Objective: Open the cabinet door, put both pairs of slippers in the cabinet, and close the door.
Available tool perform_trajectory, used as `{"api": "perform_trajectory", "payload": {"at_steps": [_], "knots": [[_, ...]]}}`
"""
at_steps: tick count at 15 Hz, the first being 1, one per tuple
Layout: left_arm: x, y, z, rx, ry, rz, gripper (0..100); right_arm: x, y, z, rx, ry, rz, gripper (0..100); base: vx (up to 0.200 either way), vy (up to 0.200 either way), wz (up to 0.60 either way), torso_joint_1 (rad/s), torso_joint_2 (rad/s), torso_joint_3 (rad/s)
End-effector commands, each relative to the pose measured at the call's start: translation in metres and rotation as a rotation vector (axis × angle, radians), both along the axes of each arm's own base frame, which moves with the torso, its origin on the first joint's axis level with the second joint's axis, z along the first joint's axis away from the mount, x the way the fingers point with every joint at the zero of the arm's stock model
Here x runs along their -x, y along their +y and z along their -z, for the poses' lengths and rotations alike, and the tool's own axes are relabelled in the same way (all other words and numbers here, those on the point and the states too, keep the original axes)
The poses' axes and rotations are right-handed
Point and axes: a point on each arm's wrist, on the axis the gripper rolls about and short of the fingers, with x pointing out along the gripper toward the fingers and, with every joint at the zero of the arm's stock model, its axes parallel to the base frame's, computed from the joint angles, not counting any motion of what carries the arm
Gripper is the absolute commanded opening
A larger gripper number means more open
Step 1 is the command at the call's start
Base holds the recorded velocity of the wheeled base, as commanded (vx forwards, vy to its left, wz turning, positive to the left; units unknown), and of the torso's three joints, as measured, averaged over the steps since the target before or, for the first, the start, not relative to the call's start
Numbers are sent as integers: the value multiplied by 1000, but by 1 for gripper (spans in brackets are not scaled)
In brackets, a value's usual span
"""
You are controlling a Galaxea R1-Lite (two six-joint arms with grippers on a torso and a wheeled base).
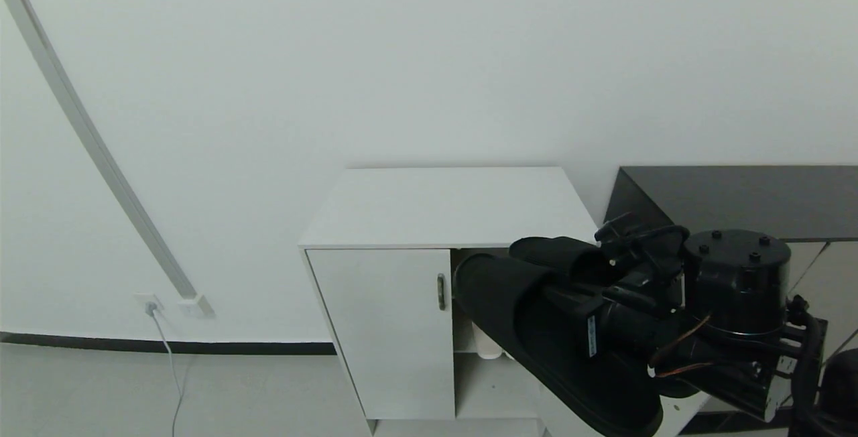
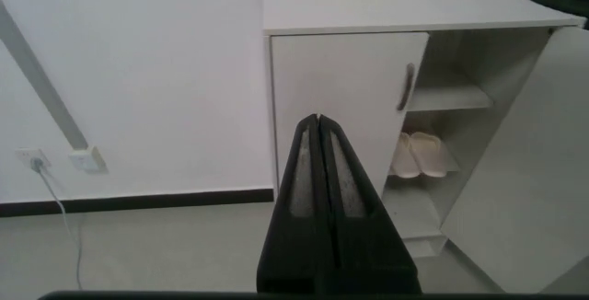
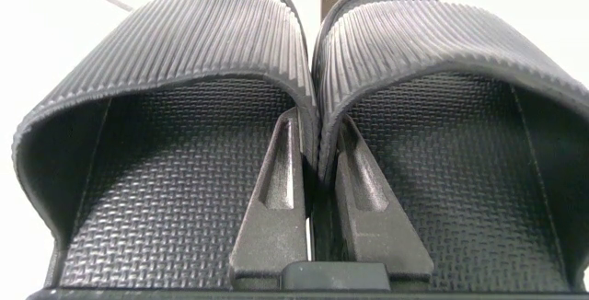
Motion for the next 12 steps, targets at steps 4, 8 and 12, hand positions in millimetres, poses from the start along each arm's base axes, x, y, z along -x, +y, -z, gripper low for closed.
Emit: {"api": "perform_trajectory", "payload": {"at_steps": [4, 8, 12], "knots": [[0, 0, 0, 0, 0, -1, 0, 0, 0, 0, 0, -2, -1, 0, 0, 0, 0, 0, 0, 0], [0, 0, 0, 0, 0, -1, 0, 1, -1, 0, -7, -15, -3, 0, 0, 0, 0, 0, 0, 0], [0, 0, 0, 0, 0, -1, 0, 1, -1, 6, 10, -20, -6, 0, 0, 0, 0, 0, 0, 0]]}}
